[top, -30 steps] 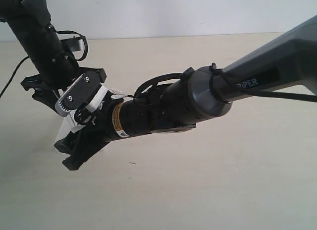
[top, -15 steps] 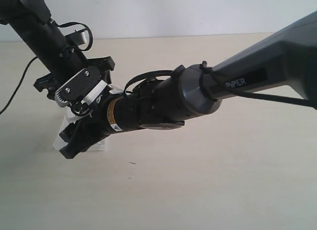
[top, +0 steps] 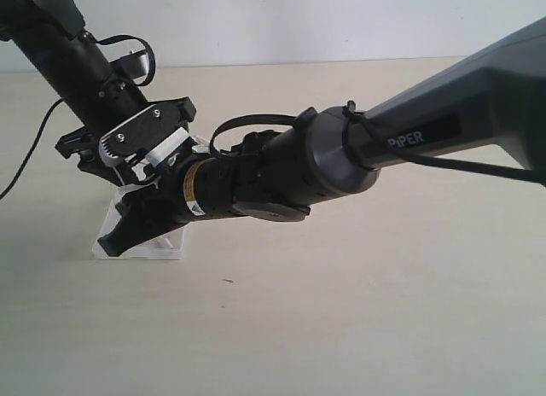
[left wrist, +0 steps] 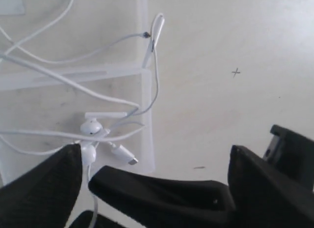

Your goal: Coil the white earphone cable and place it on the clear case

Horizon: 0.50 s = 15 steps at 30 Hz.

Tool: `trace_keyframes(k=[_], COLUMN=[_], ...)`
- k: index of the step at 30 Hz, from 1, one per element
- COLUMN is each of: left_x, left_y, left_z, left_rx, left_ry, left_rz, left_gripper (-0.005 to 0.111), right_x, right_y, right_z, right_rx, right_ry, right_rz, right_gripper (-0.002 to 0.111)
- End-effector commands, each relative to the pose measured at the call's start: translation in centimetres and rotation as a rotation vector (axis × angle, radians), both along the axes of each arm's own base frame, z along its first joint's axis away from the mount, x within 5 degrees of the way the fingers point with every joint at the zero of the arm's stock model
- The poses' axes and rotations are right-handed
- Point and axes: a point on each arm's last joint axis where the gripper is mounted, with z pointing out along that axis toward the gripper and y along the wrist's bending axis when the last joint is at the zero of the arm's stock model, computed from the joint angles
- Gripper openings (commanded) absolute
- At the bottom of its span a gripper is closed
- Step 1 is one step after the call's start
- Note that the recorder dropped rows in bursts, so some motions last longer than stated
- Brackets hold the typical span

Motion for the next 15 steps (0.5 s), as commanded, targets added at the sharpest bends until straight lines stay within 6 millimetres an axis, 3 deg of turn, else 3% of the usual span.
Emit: trace_keyframes(k=[1,7,15], left_x=[-1.3,-1.2,-0.8], left_y=[0.4,0.7,3.7], left_z=[0.0,0.1,1.7], left_rx=[0.005,0.019,0.015], left_ry=[0.104,0.095,0.049], left_rz=[-0.07,-0.08,0.0], left_gripper=[0.078,0.078,0.078], right_x=[1.0,1.1,1.3], right_y=[-0.4,-0.5,-0.7], right_z=[0.8,0.7,0.6], right_rx=[0.029,0.028,0.08], right_ry=[0.034,0.056,0.144], right_rz=[-0.089,-0.119,-0.231], right_gripper=[0.003,0.0,0.0])
